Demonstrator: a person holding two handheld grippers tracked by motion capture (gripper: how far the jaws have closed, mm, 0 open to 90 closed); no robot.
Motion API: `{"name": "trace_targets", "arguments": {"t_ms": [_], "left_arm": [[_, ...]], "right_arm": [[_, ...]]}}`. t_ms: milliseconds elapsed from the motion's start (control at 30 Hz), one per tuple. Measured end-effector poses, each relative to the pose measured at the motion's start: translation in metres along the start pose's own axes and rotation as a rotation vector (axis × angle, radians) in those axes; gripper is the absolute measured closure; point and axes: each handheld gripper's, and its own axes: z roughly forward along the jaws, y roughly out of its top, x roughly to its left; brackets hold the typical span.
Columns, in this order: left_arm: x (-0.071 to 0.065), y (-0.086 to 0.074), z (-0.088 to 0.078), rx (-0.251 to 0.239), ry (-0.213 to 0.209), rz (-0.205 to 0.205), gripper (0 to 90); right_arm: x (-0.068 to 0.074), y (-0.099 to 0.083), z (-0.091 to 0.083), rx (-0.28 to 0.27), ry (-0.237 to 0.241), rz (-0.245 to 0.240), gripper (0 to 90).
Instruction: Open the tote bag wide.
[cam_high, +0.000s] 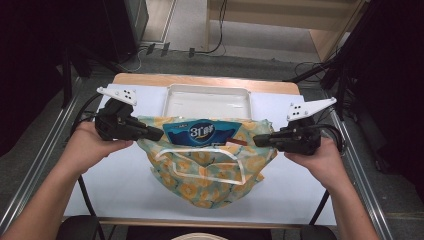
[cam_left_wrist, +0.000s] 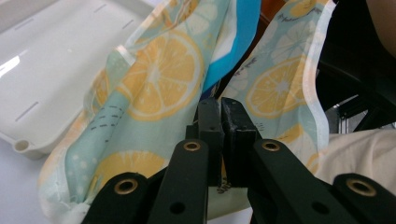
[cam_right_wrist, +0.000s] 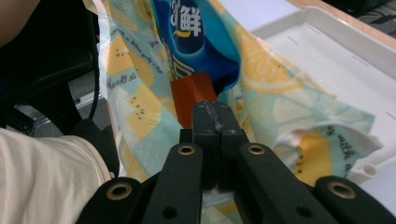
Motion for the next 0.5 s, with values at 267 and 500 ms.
{"name": "trace_targets", "arguments": {"t_ms": [267,500], "left_arm": [[0.001,-0.014,0.007,-0.001,-0.021,-0.023,87.8],[0.002,-0.024,0.014,-0.015,-0.035,-0.043,87.7]], "right_arm": [[0.006,-0.012,0.006,0.003,0.001,0.005,90.0],[0.012,-0.022,0.009,0.0,-0.013,0.007,90.0]]}}
